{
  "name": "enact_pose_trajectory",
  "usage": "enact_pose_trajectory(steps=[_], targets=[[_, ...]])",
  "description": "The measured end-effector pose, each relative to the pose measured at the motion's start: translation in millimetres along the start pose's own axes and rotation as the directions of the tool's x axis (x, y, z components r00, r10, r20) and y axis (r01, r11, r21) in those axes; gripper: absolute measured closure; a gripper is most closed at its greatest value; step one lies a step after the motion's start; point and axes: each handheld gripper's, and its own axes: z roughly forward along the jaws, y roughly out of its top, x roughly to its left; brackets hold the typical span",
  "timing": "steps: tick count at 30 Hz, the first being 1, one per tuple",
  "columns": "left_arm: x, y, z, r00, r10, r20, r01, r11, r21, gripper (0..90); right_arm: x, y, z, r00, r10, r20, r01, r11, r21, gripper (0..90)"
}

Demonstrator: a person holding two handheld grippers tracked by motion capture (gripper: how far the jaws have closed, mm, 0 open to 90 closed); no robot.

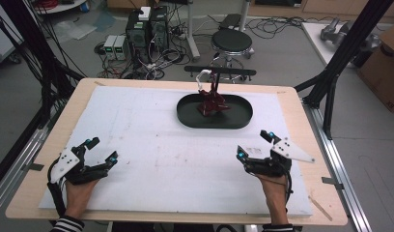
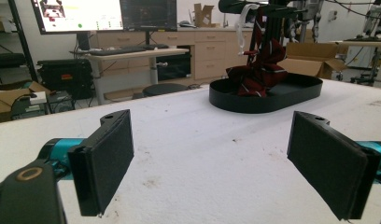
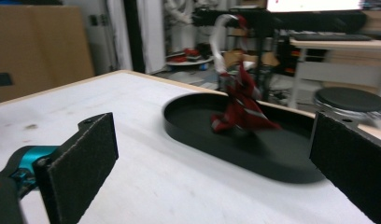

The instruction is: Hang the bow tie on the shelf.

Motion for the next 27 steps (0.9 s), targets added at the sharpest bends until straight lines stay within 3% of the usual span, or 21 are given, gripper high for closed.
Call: enact_pose_trajectory(steps=[4,8,12,16,27], targets=[[-0.3,-0.1,0.2,1.0000,0.002,-0.001,-0.002,1.0000,-0.002,14.9,-6.0,-26.4,-11.0,0.9988,0.019,0.046,-0.018,1.000,-0.017,0.5],[-0.6,0.0,-0.1,1.0000,0.007,-0.004,-0.007,1.0000,-0.001,14.9,-8.3,-46.2,-14.2,0.9957,-0.010,0.092,0.013,1.000,-0.026,0.6],[-0.4,0.0,0.0,1.0000,0.005,-0.003,-0.005,1.0000,-0.002,14.9,-10.4,-60.7,-14.2,0.9857,-0.008,0.168,0.020,0.997,-0.075,0.6],[-0.8,0.0,0.1,1.0000,0.007,-0.002,-0.007,1.0000,0.000,14.9,-11.8,-66.3,-8.8,0.9863,-0.009,0.165,0.014,0.999,-0.029,0.6],[-1.1,-0.1,-0.1,1.0000,0.010,0.000,-0.010,0.9999,-0.003,14.9,-11.8,-67.0,-8.3,0.9872,-0.020,0.159,0.026,0.999,-0.037,0.6]])
